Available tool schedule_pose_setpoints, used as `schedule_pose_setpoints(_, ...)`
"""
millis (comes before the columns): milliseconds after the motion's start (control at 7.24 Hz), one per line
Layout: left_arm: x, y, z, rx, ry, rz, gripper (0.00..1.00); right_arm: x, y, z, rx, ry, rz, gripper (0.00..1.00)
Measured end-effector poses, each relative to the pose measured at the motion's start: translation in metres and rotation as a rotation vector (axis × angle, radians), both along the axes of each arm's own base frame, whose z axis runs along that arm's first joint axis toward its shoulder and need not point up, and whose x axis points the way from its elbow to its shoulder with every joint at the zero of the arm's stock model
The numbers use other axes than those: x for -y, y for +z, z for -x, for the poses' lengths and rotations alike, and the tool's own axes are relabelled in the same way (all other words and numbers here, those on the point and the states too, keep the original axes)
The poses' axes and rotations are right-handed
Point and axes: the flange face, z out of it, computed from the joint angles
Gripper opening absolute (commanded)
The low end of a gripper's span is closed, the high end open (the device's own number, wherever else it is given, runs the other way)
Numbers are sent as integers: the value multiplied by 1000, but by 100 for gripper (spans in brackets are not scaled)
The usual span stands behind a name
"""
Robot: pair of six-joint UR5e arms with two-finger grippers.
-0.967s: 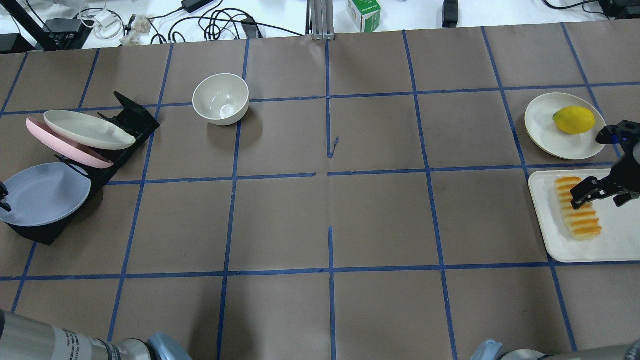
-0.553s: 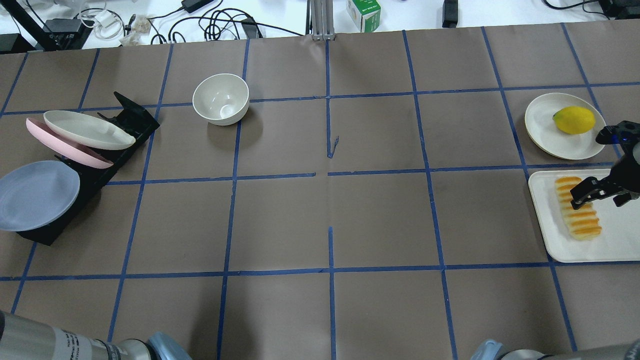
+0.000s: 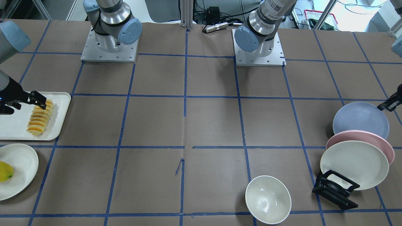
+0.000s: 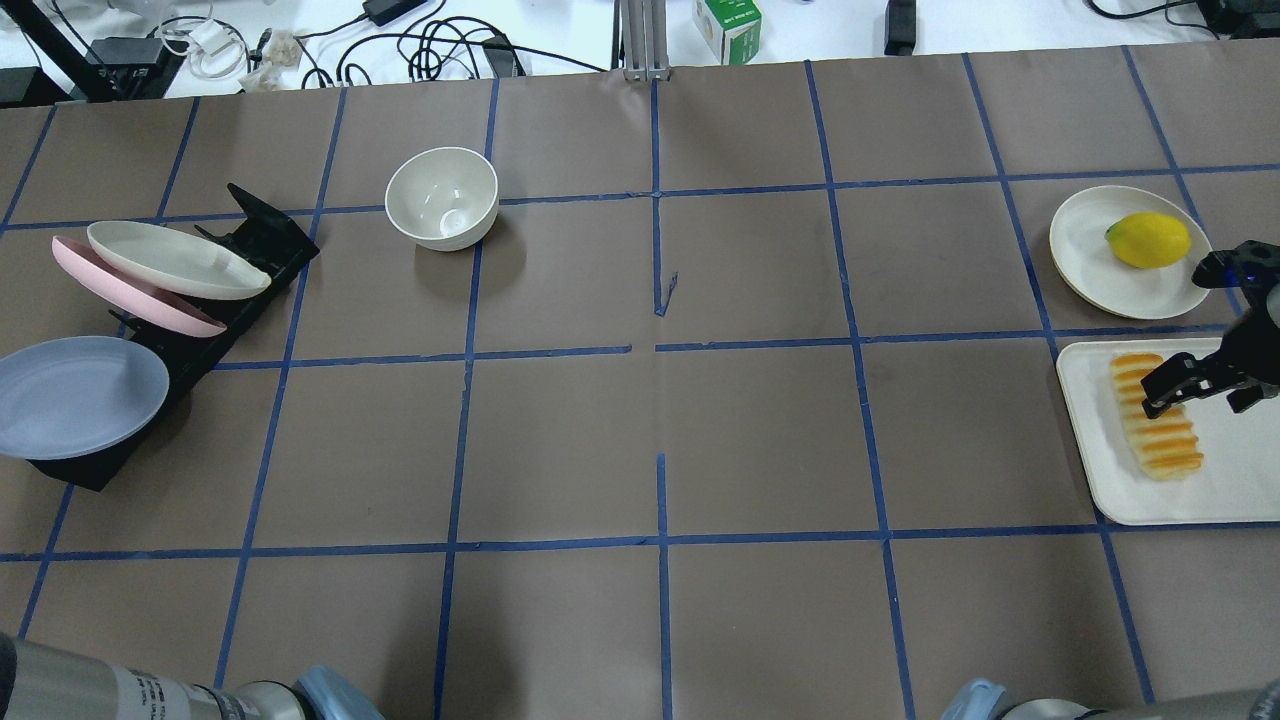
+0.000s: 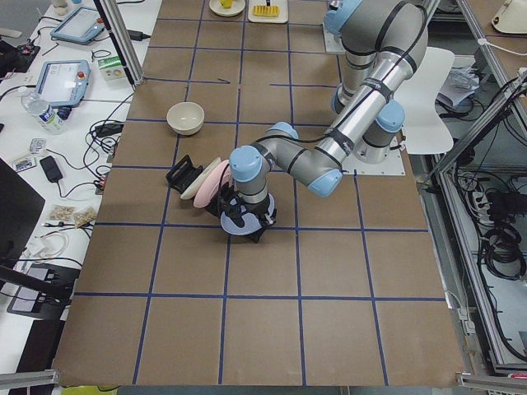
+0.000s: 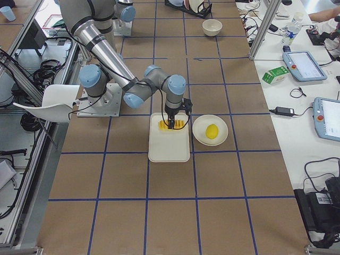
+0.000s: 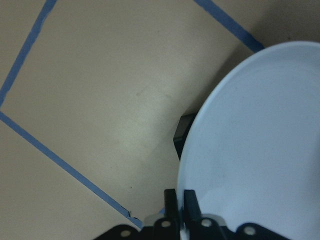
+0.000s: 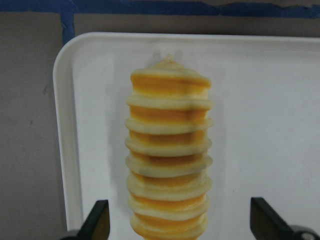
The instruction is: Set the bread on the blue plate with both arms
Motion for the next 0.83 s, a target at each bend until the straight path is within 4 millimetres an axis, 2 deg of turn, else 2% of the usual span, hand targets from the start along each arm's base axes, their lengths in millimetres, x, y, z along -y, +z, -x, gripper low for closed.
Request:
schedule_pose_setpoints(414, -17, 61, 19, 9, -27, -4, 0, 1, 1, 0, -2, 0, 1, 100)
schedule_pose_setpoints(553, -24, 75, 27, -3, -27, -17, 0, 1, 1, 1, -2, 0, 1, 100)
schedule_pose_setpoints(691, -27, 74, 29, -20, -24, -31, 4, 1, 1, 0, -2, 0, 1, 100)
schedule_pose_setpoints(829, -25, 65, 26, -33, -21, -37, 18, 0, 0, 0, 0, 0, 1, 100)
